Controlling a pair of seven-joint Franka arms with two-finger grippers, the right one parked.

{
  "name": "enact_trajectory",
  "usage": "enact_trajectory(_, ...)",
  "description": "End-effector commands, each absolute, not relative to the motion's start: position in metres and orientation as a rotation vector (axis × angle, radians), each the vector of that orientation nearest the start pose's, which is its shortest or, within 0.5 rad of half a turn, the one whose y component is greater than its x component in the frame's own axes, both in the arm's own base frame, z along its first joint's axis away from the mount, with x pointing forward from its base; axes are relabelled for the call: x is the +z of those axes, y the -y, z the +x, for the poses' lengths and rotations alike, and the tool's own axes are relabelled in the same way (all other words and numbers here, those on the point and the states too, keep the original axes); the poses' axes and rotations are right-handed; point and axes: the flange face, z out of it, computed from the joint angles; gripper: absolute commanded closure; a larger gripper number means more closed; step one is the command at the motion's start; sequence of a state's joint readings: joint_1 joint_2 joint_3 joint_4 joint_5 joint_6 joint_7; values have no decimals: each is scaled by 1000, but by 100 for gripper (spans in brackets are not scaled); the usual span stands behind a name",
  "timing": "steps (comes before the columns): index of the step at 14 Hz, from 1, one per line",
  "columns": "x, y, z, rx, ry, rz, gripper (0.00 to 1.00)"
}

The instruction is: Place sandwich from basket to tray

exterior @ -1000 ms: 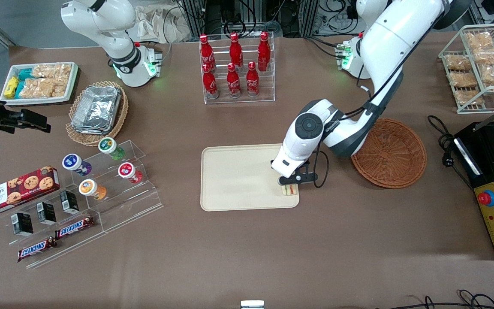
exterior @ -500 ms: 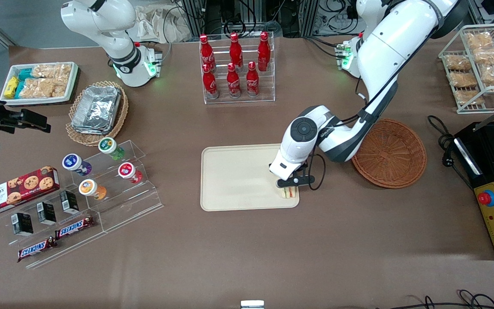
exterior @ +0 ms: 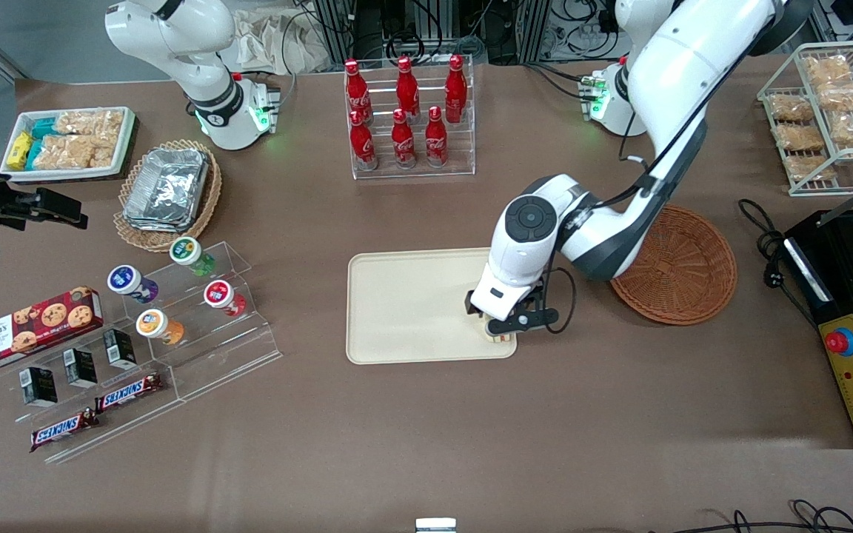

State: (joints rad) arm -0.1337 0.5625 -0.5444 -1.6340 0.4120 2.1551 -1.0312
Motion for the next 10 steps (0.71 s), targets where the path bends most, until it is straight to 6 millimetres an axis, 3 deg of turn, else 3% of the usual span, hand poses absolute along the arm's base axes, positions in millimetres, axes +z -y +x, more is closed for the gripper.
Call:
enact_trajectory(1, 407, 366, 574, -159, 379, -3053, 0)
enact_trajectory(3, 450, 328, 574, -102, 395, -3047, 0)
enact_trajectory(7, 524, 254, 565, -77, 176, -3094, 0)
enact_trajectory(10, 538, 194, 565, -64, 41, -3121, 0)
